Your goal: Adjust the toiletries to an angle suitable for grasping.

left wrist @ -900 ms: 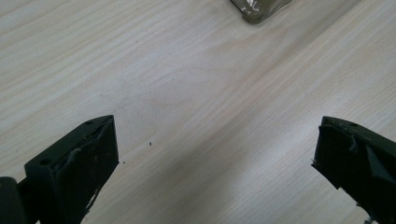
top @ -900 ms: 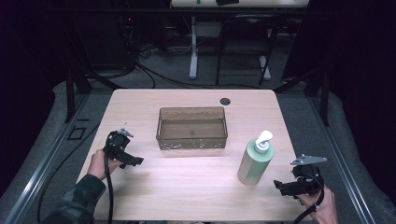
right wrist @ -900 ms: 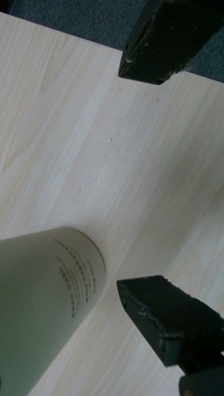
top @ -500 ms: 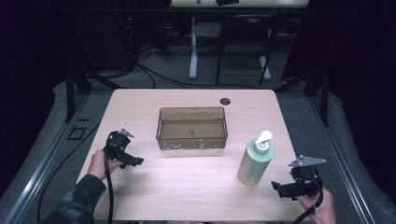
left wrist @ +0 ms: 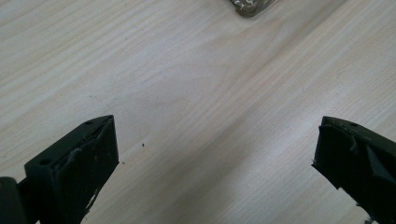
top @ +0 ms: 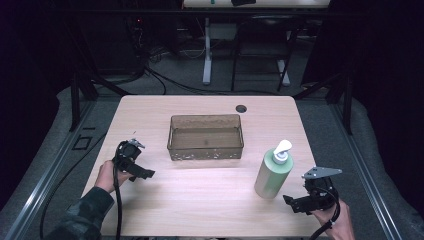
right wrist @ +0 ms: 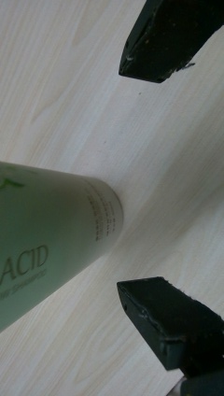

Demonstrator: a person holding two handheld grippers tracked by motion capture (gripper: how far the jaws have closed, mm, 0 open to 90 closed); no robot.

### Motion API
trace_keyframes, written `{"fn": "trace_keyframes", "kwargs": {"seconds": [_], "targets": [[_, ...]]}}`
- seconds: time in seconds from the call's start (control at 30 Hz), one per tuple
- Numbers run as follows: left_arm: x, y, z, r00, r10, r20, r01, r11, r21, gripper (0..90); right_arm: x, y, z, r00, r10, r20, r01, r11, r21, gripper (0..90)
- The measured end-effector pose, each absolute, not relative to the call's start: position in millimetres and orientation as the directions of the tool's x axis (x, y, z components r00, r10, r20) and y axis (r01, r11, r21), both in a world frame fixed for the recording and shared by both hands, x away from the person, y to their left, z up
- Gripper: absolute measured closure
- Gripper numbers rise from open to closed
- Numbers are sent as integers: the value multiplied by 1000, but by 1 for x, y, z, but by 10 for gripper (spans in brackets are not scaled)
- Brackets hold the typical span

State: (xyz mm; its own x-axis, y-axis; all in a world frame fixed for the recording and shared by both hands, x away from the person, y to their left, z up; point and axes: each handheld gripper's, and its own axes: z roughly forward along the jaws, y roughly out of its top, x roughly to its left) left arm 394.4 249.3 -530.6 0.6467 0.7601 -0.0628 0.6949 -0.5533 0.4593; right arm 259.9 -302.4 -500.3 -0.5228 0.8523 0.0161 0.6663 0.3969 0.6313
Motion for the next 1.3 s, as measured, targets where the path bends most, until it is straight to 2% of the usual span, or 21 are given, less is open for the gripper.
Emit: {"fn": "trace_keyframes", "kwargs": {"seconds": [0.13, 1.03, 1.17, 1.3], "targets": [[395, 250, -531, 649, 758, -63, 692, -554, 462, 0, 263, -297, -495, -531, 846, 39, 654, 381, 654, 0], [394, 248, -530, 654, 754, -62, 687, -558, 465, 0, 287, -269, -469, -584, 811, 17, 536, 370, 759, 0], [394, 248, -530, 655, 753, -62, 686, -559, 466, 0, 288, -268, -468, -589, 808, 21, 524, 362, 771, 28], [394, 248, -530, 656, 752, -64, 685, -558, 468, 0, 287, -265, -466, -603, 798, 10, 499, 368, 784, 115]]}}
